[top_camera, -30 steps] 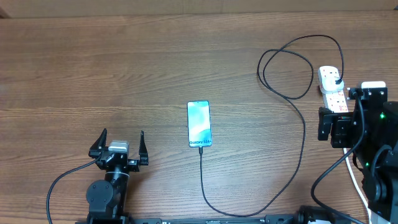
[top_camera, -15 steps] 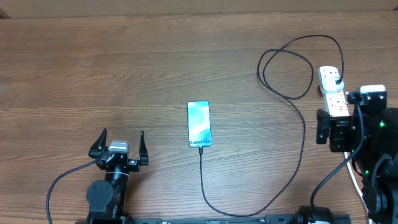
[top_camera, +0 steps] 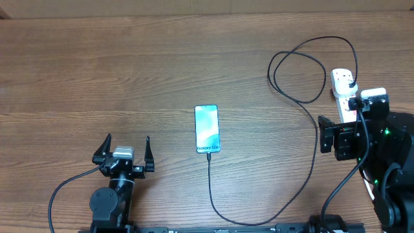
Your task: Plug charger to phone and switch on socket
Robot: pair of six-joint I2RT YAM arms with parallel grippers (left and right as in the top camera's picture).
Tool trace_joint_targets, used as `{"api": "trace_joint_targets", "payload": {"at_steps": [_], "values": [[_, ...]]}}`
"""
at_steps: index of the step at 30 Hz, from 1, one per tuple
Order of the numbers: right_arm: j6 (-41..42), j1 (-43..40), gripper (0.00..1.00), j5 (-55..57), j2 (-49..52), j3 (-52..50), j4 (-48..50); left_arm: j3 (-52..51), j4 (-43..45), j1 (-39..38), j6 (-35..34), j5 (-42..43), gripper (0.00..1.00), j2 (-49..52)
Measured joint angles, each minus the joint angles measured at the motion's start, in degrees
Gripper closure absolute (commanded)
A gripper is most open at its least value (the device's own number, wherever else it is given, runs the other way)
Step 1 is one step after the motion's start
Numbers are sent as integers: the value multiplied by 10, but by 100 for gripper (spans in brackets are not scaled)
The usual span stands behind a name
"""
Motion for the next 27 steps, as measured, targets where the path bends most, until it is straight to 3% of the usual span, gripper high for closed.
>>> {"api": "trace_joint_targets", "payload": {"at_steps": [13,27], "values": [[0,3,0,0,-1,-6,1,0,0,0,0,0,1,0],[0,3,0,0,-10,-118,0,0,0,0,0,0,0,0]]}}
